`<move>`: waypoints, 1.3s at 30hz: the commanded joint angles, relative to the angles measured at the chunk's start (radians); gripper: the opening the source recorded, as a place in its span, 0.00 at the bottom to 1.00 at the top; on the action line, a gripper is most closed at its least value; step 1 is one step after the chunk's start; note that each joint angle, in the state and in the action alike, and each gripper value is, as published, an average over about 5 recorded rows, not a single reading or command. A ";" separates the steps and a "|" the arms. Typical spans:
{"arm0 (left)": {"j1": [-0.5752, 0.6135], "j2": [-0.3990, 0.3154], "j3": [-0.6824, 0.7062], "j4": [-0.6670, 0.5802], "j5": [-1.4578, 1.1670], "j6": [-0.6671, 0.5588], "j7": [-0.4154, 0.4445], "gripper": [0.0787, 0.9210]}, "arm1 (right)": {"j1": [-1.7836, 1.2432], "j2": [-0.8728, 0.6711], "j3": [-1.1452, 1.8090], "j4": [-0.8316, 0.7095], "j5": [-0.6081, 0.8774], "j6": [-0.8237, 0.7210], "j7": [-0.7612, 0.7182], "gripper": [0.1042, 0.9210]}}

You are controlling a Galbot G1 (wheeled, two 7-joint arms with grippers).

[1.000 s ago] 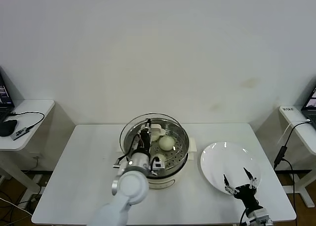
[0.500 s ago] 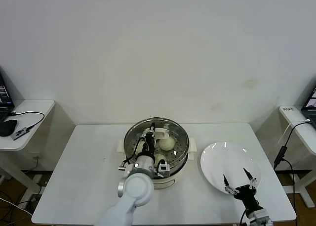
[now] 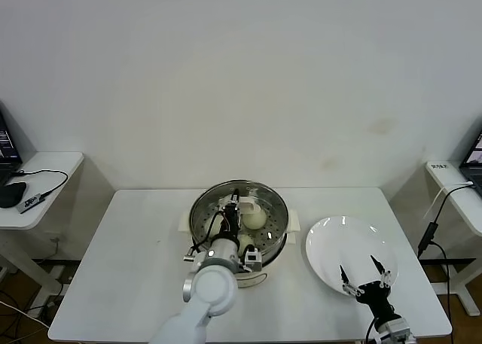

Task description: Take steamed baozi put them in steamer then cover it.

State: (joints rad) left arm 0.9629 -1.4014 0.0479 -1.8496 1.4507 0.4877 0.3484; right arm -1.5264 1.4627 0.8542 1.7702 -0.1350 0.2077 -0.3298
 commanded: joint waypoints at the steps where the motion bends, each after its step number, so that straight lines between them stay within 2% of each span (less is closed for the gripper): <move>1: -0.001 -0.005 0.001 0.006 0.008 -0.003 -0.005 0.07 | 0.000 0.001 -0.001 0.000 0.001 0.001 -0.001 0.88; 9: 0.012 -0.005 -0.005 -0.007 0.021 -0.018 -0.010 0.07 | -0.001 0.001 -0.001 0.001 0.000 0.001 -0.001 0.88; 12: 0.018 -0.005 -0.007 -0.010 0.025 -0.023 -0.016 0.10 | 0.000 0.002 -0.003 0.002 -0.001 0.001 -0.002 0.88; 23: 0.036 0.000 -0.014 -0.041 0.023 -0.031 -0.039 0.46 | -0.002 0.007 -0.011 0.007 -0.008 0.001 -0.003 0.88; 34: 0.015 0.002 -0.023 -0.010 0.021 -0.041 -0.033 0.82 | -0.009 0.008 -0.013 0.013 -0.010 0.004 -0.004 0.88; 36: 0.014 0.004 -0.023 -0.008 0.020 -0.042 -0.031 0.82 | -0.009 0.007 -0.012 0.013 -0.009 0.004 -0.004 0.88; 39: 0.016 0.005 -0.022 -0.009 0.022 -0.046 -0.030 0.74 | -0.008 0.007 -0.013 0.012 -0.009 0.004 -0.005 0.88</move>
State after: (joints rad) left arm 0.9795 -1.3968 0.0247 -1.8594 1.4714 0.4452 0.3180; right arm -1.5350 1.4698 0.8416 1.7824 -0.1445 0.2112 -0.3343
